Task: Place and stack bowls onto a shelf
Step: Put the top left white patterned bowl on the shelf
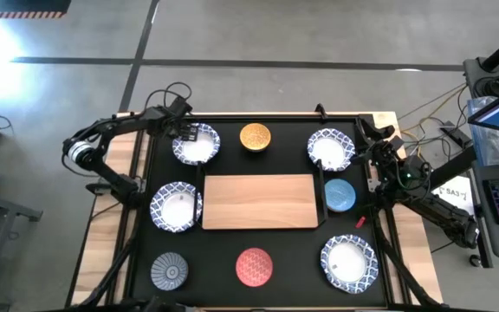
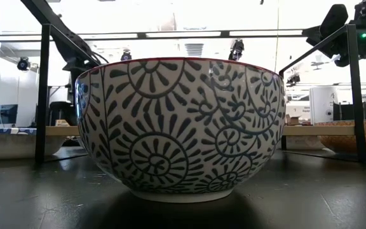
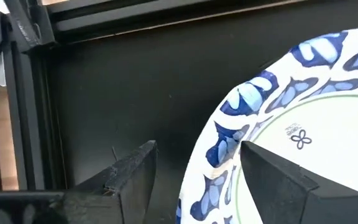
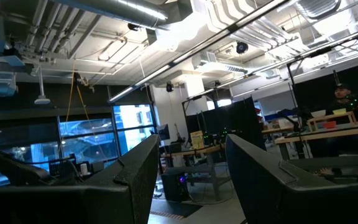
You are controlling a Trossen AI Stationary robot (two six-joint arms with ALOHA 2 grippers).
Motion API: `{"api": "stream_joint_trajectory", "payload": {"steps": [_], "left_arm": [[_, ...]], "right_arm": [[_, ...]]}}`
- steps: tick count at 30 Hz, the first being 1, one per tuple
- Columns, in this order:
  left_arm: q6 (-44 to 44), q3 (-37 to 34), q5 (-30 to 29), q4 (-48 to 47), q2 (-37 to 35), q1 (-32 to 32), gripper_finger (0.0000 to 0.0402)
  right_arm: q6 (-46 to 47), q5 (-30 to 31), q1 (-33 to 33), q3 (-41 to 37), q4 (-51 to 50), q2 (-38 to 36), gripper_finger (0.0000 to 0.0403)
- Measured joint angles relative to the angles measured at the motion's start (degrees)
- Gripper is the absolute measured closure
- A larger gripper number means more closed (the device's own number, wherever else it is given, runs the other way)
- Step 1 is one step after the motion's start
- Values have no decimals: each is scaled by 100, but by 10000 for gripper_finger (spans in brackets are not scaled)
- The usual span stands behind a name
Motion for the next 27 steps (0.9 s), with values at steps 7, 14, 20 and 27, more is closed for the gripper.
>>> {"api": "stream_joint_trajectory", "payload": {"steps": [7, 14, 20, 27], "left_arm": [[193, 0, 232, 106, -1, -13, 250], [281, 0, 306, 219, -28, -19, 335], [325, 0, 493, 300, -32, -27, 382], [400, 0, 588, 382, -81, -37, 398]], "right_arm": [[0, -2, 0, -1, 1, 1, 227], [0, -1, 0, -1, 0, -1, 227], [0, -2, -1, 1, -1, 1, 227], [0, -2, 0, 0, 2, 1, 227]]}}
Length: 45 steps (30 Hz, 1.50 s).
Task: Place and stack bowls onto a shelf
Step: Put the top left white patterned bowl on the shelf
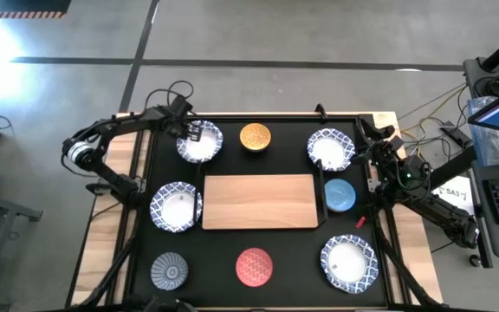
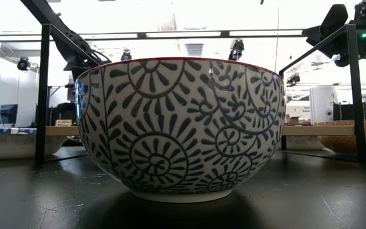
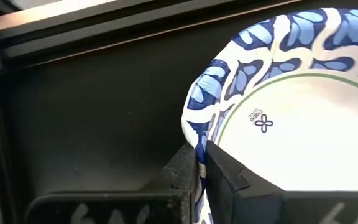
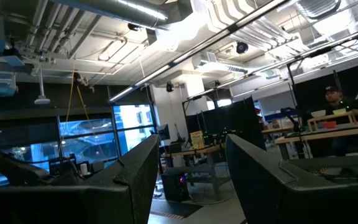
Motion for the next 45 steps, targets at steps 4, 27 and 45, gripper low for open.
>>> {"api": "stream_joint_trajectory", "payload": {"steps": [4, 27, 45], "left_arm": [[125, 80, 113, 35, -125, 0, 399], [749, 818, 168, 26, -861, -223, 399], [1028, 1311, 794, 52, -898, -1501, 399]], "right_arm": [[0, 2, 0, -1, -2, -2, 227], [0, 1, -2, 1, -2, 0, 227], [0, 0, -1, 0, -1, -1, 227]]}}
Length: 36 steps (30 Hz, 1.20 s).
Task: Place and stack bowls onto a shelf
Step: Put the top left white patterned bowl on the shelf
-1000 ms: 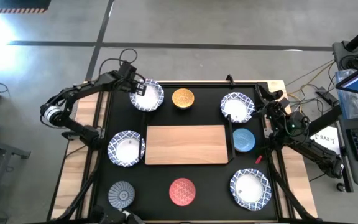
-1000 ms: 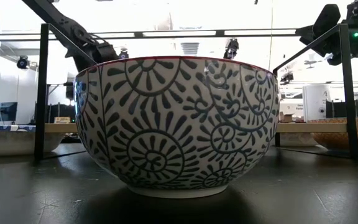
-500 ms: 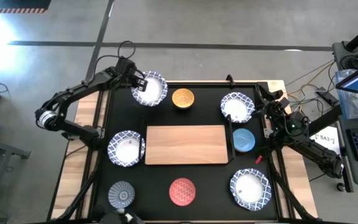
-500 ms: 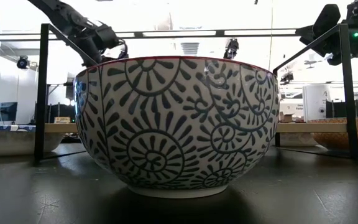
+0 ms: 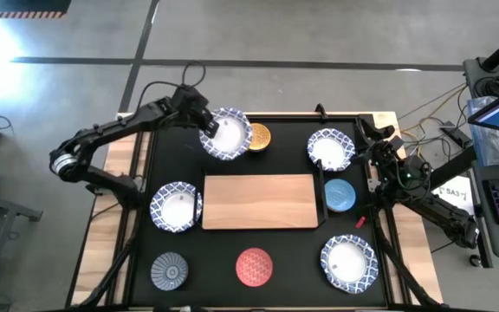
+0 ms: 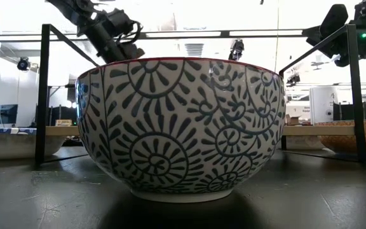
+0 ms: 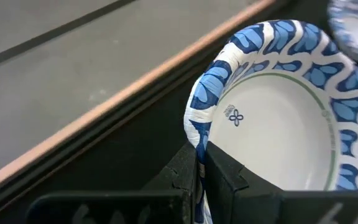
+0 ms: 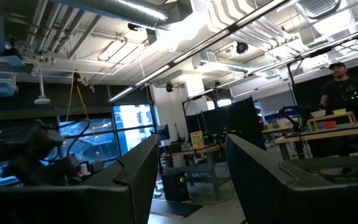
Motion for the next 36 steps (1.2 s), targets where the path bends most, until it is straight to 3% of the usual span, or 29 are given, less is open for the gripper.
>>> {"api": "stream_joint_trajectory", "payload": {"steps": [19, 36], "left_arm": [[-30, 10, 17, -42, 0, -2026, 399], [-754, 1, 48, -733, 0, -3050, 399]], "right_arm": [[0, 1, 1, -1, 0, -1, 227], [0, 1, 1, -1, -1, 1, 227]]}}
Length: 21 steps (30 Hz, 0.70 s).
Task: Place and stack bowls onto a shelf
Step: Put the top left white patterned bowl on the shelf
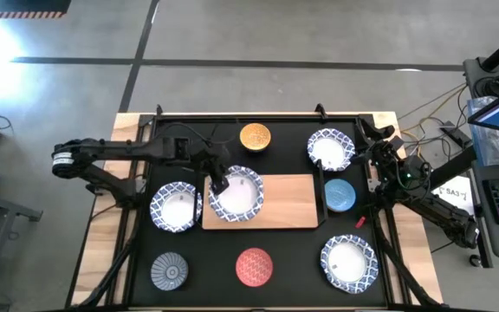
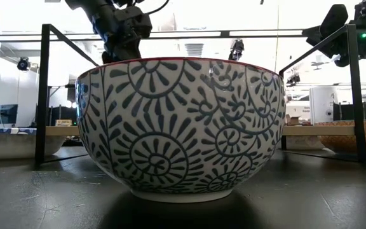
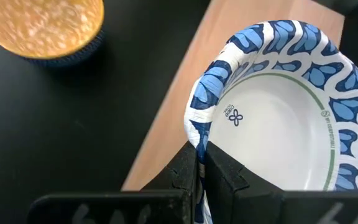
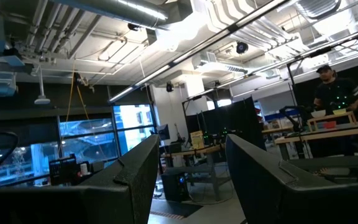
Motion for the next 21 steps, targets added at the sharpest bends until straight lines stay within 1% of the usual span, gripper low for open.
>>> {"api": "stream_joint_trajectory", "payload": {"steps": [2, 8, 17, 21], "left_arm": [[-53, -2, 107, -72, 0, -78, 399], [-159, -2, 135, -286, 2, -253, 399], [-202, -7, 240, -580, 2, -288, 399], [-207, -7, 409, -650, 2, -292, 399]], "right_arm": [[0, -1, 0, 0, 1, 0, 227], [0, -1, 0, 1, 2, -1, 227], [0, 0, 0, 0, 0, -2, 227], [0, 1, 0, 1, 2, 0, 227]]}}
